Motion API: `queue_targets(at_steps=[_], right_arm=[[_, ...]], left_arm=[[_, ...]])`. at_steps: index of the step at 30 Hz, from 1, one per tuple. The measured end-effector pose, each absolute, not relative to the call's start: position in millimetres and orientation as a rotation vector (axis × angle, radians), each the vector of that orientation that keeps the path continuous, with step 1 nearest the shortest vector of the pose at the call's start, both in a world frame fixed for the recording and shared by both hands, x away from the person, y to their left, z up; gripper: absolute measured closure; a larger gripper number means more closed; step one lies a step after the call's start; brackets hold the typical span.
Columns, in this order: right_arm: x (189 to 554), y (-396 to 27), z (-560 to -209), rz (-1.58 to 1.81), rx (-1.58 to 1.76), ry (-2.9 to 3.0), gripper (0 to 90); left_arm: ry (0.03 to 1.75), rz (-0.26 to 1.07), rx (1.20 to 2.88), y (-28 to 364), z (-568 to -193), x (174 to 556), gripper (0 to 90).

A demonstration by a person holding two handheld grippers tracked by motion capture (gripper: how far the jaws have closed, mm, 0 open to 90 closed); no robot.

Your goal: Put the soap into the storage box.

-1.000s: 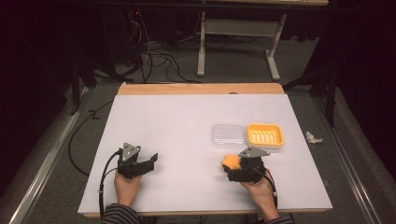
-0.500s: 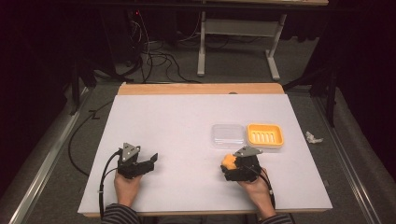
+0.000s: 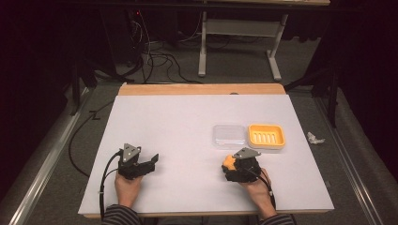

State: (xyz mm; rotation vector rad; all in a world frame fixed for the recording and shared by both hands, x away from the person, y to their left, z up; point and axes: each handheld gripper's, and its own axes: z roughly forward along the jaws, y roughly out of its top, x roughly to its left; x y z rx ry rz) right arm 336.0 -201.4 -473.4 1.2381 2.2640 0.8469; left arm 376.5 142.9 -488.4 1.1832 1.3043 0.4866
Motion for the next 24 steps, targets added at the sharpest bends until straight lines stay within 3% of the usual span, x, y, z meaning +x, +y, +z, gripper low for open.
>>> queue_targets(at_steps=[24], right_arm=[[330.6, -225.1, -455.2, 0.987, 1.216, 2.223, 27.3]], left_arm=[[1.3, 0.486, 1.177, 142.5, -488.2, 376.0, 22.6]])
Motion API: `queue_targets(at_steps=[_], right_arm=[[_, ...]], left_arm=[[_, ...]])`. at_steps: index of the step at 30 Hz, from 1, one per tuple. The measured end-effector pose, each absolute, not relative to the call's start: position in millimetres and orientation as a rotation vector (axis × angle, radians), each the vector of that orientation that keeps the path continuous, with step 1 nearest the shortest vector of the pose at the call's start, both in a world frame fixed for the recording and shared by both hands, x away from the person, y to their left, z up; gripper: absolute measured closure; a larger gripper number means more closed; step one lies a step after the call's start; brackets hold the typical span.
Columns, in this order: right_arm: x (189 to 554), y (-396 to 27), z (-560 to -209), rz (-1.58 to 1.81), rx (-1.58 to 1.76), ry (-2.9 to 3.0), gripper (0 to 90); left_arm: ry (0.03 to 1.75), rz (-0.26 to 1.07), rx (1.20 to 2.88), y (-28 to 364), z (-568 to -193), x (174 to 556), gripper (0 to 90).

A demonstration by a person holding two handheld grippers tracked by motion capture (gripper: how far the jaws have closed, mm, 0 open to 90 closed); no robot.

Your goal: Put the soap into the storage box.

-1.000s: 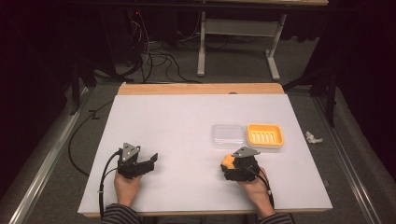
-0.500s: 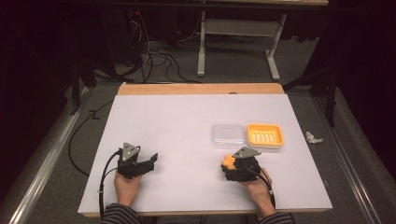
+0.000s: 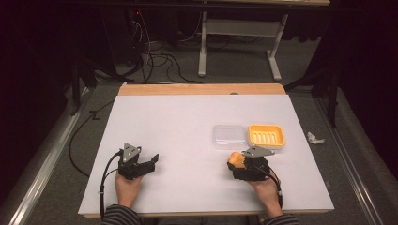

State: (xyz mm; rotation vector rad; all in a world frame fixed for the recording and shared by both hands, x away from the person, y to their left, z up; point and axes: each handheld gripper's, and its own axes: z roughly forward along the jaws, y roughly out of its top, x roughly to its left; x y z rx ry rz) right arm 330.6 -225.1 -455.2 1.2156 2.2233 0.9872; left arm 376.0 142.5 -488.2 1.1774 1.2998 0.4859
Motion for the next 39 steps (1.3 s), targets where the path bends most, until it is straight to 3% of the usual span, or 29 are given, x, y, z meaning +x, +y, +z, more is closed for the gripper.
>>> queue_targets(at_steps=[39], right_arm=[[327.6, -276.1, -426.8, 1.067, 1.31, 2.12, 28.1]], left_arm=[[1.3, 0.484, 1.181, 142.4, -488.3, 376.0, 22.7]])
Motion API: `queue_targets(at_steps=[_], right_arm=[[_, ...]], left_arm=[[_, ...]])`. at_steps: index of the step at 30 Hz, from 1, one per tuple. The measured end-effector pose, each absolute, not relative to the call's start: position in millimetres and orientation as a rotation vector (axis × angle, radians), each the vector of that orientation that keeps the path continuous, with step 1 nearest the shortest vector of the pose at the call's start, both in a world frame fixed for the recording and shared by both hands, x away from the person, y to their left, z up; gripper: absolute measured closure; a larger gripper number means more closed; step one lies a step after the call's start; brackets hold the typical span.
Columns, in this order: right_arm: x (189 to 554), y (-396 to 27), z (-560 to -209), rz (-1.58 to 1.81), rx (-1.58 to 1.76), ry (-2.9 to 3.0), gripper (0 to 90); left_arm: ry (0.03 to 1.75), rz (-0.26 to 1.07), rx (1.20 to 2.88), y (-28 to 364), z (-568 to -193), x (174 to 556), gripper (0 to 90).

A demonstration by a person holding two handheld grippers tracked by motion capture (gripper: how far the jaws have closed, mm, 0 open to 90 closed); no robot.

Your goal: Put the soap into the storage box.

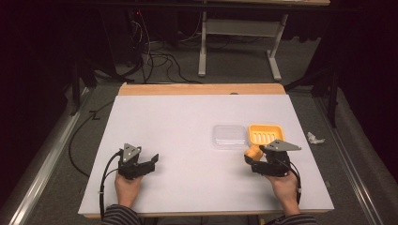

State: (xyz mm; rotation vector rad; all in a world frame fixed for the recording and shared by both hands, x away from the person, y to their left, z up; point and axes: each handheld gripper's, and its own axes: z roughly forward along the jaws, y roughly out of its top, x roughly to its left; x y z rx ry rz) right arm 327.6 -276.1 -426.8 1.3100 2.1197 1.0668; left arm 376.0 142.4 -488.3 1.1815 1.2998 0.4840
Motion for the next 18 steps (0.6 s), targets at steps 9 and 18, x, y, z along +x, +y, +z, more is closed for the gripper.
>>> queue_targets(at_steps=[9, 18], right_arm=[[326.4, -291.3, -416.8, 1.06, 1.357, 2.097, 28.2], [331.2, -301.7, -412.3, 1.053, 1.396, 2.071, 28.2]], left_arm=[[1.299, 0.476, 1.179, 143.4, -488.0, 375.9, 22.5], [1.294, 0.469, 1.174, 143.2, -487.6, 375.3, 22.4]])
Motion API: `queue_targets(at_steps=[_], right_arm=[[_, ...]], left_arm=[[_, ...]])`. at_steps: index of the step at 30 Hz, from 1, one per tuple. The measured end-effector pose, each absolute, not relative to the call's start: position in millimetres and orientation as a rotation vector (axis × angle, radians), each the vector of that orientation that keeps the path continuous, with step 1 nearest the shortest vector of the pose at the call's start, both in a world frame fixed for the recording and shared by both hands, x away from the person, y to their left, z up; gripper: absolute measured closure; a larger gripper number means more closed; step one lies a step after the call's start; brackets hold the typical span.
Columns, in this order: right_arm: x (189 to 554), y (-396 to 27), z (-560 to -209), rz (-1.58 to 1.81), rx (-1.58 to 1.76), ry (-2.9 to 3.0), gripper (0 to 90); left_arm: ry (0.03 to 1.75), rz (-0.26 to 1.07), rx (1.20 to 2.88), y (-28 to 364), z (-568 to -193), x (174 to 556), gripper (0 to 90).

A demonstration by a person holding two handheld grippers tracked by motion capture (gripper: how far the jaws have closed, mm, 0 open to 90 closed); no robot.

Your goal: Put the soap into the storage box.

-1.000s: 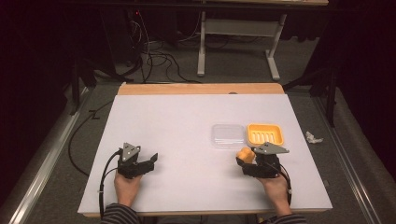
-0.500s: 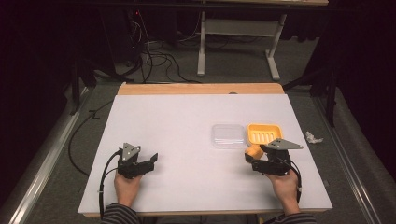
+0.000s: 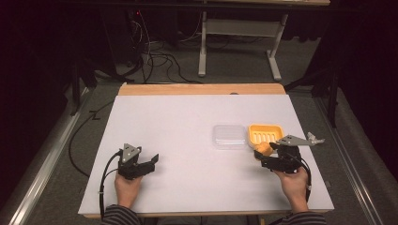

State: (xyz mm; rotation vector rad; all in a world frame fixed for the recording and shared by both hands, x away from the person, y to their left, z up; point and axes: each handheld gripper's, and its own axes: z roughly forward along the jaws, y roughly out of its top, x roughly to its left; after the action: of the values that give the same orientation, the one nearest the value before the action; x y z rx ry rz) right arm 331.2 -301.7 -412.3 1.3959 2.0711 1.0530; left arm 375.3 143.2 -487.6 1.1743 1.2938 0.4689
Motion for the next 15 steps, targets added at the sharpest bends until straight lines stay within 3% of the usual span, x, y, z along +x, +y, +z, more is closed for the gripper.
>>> queue_targets(at_steps=[15], right_arm=[[339.4, -310.2, -400.6, 1.032, 1.411, 2.044, 28.3]], left_arm=[[1.293, 0.473, 1.177, 142.9, -487.8, 375.2, 22.5]])
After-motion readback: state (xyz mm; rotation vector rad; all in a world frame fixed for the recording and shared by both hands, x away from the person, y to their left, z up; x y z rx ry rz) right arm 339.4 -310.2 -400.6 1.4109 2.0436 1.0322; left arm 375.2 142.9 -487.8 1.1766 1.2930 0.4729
